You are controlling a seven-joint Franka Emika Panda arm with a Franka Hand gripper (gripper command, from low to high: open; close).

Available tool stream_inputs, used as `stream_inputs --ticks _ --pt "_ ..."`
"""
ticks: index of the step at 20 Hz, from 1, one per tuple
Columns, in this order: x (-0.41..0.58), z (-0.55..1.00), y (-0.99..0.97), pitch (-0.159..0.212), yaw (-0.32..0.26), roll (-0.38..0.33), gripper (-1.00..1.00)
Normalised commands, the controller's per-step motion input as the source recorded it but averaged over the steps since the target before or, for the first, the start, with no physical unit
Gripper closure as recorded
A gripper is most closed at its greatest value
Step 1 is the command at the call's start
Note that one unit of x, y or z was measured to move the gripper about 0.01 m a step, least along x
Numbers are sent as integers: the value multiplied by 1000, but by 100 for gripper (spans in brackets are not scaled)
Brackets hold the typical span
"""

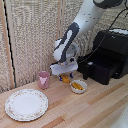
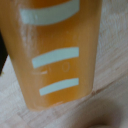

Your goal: Extend the gripper towards the air fryer handle. Grasp the air fryer handle and pull it to open the air fryer. Release the air fryer handle and move the gripper to the bread. Grasp the bread with the gripper and move it to the air fryer basket. Release the bread inside the air fryer and retract the gripper.

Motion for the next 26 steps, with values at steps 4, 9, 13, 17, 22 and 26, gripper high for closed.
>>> stream_inputs --ticks 4,9,13,17,22,26 --pt "-10 9 -63 -27 47 29 100" --pt "0 -22 -31 -187 61 7 100" --pt "12 -21 -1 -177 21 8 100" --pt "85 668 0 -71 19 25 100" --pt "78 1000 0 40 1 11 100" --pt "124 1000 0 55 0 0 100"
